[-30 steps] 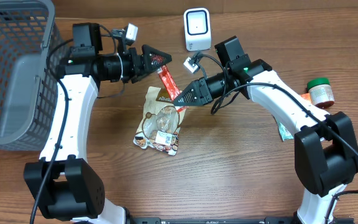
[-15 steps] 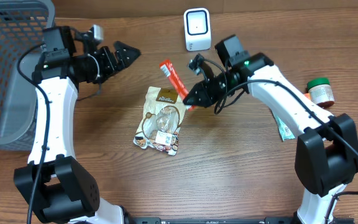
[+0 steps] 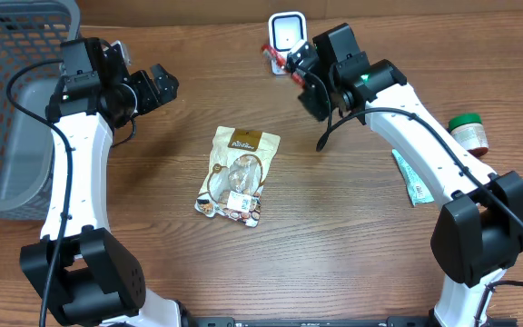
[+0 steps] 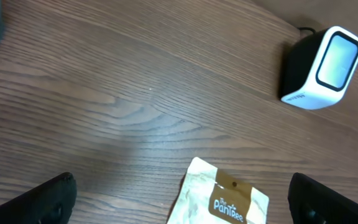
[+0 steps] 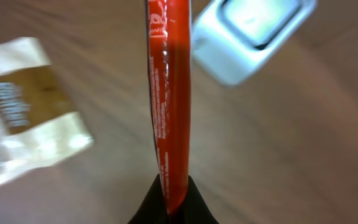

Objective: Scan the item barcode
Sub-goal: 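Retract the left gripper and carry the red stick to the white scanner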

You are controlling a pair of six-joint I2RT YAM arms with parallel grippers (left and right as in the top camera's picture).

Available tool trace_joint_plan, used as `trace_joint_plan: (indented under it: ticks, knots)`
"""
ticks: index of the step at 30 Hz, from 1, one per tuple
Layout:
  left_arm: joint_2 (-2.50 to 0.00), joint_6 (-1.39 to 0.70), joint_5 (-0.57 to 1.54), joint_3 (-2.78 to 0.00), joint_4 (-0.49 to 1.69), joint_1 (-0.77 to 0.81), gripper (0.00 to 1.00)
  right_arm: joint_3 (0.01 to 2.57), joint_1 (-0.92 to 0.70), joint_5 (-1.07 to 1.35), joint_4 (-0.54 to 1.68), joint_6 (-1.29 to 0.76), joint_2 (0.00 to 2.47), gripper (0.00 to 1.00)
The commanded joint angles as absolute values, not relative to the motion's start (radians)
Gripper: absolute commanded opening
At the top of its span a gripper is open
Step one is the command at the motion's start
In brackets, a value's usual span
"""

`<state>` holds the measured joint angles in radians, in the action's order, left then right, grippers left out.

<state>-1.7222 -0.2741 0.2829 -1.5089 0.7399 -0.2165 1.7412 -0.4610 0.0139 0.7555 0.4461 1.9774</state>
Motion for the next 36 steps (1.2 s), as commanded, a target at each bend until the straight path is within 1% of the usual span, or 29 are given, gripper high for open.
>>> trace_joint_plan:
  ticks: [1, 4, 7, 10, 11, 13, 18, 21, 24, 26, 31, 36]
  knots:
    - [-1.730, -0.258, 0.254, -1.506, 0.740, -0.214, 1.00, 1.770, -0.472, -0.138, 0.689, 0.563, 1.952, 0.04]
    - [-1.730, -0.258, 0.254, -1.506, 0.740, -0.214, 1.00, 1.770, -0.472, -0.163, 0.616, 0.659, 1.953, 0.04]
    - [-1.730, -0.258, 0.254, -1.506, 0.740, -0.214, 1.00, 1.769, -0.472, -0.250, 0.521, 0.699, 1.954, 0.04]
    - [-1.730, -0.258, 0.254, -1.506, 0.740, -0.214, 0.99, 1.769, -0.472, -0.308, 0.446, 0.807, 1.960, 0.04]
    - [-1.730, -0.258, 0.254, -1.506, 0.740, -0.214, 1.00, 1.769, -0.477, -0.365, 0.377, 0.878, 1.975, 0.03]
    - [-1.730, -0.258, 0.254, -1.506, 0.740, -0.214, 1.00, 1.769, -0.481, -0.418, 0.310, 0.933, 1.996, 0.04]
    - [-1.730, -0.258, 0.254, -1.506, 0.740, -0.214, 1.00, 1.769, -0.481, -0.509, 0.118, 1.022, 2.106, 0.04]
    - [-1.730, -0.258, 0.254, -1.506, 0.740, -0.214, 1.00, 1.768, -0.484, -0.527, -0.001, 1.026, 2.182, 0.04]
    - [-1.730, -0.258, 0.254, -1.506, 0.740, -0.214, 1.00, 1.768, -0.485, -0.635, -0.139, 1.026, 2.284, 0.04]
    - [-1.730, -0.258, 0.254, -1.506, 0.740, -0.214, 1.00, 1.768, -0.484, -0.661, -0.179, 1.026, 2.331, 0.04]
    - [-1.730, -0.258, 0.254, -1.506, 0.740, -0.214, 1.00, 1.768, -0.485, -0.661, -0.210, 1.026, 2.414, 0.04]
    - [-1.730, -0.258, 0.254, -1.506, 0.740, -0.214, 1.00, 1.768, -0.483, -0.665, -0.200, 1.022, 2.438, 0.04]
